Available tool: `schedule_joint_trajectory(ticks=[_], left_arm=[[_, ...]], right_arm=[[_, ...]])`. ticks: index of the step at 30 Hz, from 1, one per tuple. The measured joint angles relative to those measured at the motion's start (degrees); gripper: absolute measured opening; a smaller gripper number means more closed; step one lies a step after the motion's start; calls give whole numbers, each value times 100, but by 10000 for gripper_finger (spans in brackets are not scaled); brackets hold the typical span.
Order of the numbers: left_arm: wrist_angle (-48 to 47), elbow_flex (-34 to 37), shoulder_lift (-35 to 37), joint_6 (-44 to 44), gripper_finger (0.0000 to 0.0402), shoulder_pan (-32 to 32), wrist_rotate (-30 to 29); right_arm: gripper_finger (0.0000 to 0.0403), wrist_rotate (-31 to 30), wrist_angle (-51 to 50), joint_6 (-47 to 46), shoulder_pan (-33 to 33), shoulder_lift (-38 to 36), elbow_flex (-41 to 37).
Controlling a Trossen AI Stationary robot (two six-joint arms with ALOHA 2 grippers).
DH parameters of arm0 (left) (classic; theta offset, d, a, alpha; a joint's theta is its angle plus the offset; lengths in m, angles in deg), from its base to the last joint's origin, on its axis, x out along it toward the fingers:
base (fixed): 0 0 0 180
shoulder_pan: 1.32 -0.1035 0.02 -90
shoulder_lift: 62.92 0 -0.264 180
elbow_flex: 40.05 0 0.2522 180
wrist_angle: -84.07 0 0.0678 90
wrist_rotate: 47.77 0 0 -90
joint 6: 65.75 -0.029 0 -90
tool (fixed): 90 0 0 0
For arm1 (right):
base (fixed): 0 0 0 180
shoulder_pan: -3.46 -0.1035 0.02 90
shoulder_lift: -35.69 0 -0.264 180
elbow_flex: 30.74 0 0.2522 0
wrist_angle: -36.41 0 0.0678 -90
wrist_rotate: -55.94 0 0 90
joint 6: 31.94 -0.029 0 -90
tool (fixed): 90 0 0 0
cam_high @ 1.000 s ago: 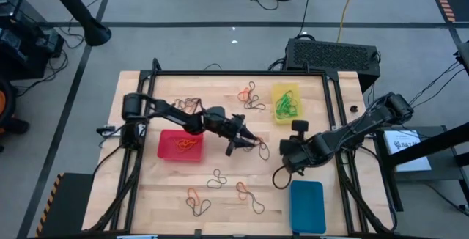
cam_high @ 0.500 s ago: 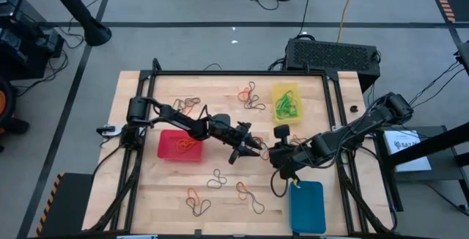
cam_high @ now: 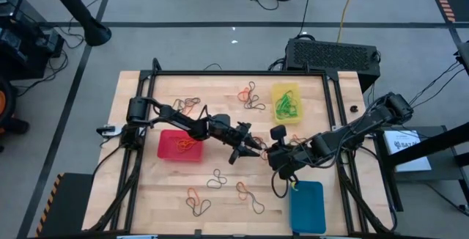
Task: Sort rubber bands into baskets
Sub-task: Put the orange rubber band into the pink bin
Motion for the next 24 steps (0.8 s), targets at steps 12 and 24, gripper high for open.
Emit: schedule_joint_trajectory(ticks=[12, 24], left_arm=[[4, -20, 0, 1069, 155, -85, 3], [-20, -20, 0, 1174, 155, -76, 0]], right_arm=[[0, -194, 35, 928, 0, 367, -2], [0, -778, 166, 1090, 5, 511, -2]])
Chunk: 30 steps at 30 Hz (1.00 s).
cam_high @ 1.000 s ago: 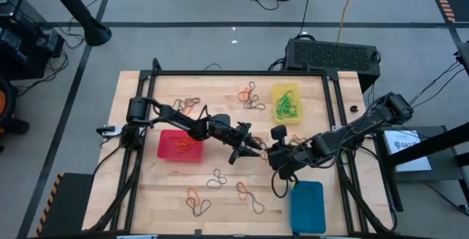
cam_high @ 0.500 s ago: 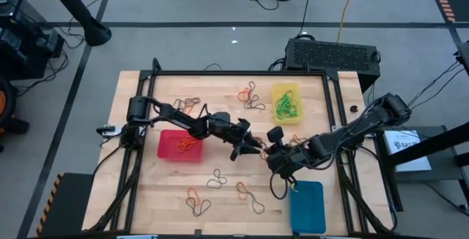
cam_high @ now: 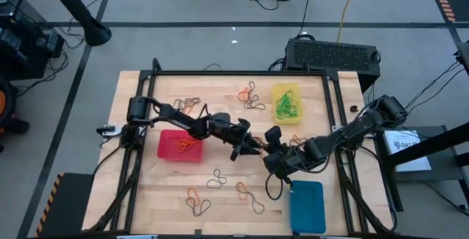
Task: Sort rubber bands into baskets
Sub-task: Put the orange rubber band into the pink bin
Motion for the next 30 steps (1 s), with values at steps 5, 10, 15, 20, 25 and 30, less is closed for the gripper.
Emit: schedule_joint_trajectory(ticks=[5, 10, 15, 20, 25, 30], left_arm=[[-5, 0, 0, -44, 154, -7, -2], [-28, 0, 0, -48, 133, -5, 0], [-31, 0, 1, -197, 83, -5, 0], [-31, 0, 0, -307, 32, -5, -15], [-31, 0, 2, -316, 6, -5, -83], [-31, 0, 2, -314, 4, -5, -107]], right_arm=[[0, 2, -2, -26, 70, 0, 0], [0, 42, -4, -42, 146, 0, 0], [0, 46, -2, -46, 176, 0, 0], [0, 59, -3, -45, 178, 0, 0], [4, 59, -4, -41, 178, 0, 0], [28, 59, -18, 28, 178, 0, 0]])
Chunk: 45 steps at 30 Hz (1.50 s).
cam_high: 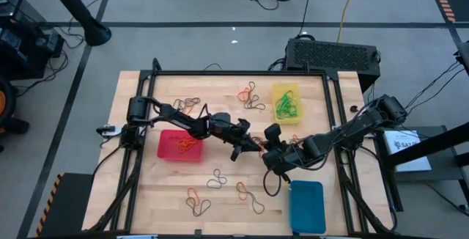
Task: Sort rubber bands into baskets
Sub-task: Put the orange rubber band into the pink bin
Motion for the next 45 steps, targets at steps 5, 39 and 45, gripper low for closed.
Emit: schedule_joint_trajectory(ticks=[5, 39, 45], left_arm=[[-7, 0, 0, 11, 3, -18, 99], [-4940, -1754, -205, -4505, 172, 891, -2074], [-4816, -1788, -673, -4485, 219, 868, -2064]], right_arm=[[72, 0, -55, -187, -2, 0, 0], [153, 1656, -1232, -4001, -406, 0, 2], [150, 1619, -1188, -4056, -582, 0, 2]])
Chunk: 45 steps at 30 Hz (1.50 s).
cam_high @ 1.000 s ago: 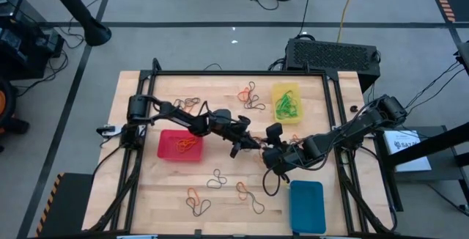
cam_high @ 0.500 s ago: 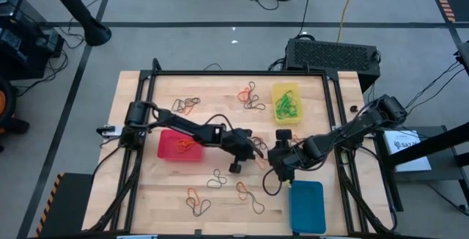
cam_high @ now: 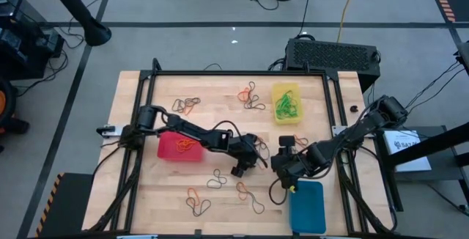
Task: Sort rubber bands into baskets
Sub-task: Put the orange rubber band into the pink bin
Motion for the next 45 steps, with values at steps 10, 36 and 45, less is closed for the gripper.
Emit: schedule_joint_trajectory(ticks=[10, 36, 45], left_arm=[[-436, -322, -123, -156, 124, 9, 29], [-5285, -449, 2385, 483, 1, 7, -857], [-6046, 1088, 3830, 2391, 0, 0, -992]], right_arm=[[150, -20, 85, 75, -8, 0, 0], [150, -589, 1339, 1320, 15, 0, -633], [150, -606, 2546, 2060, 46, 4, -890]])
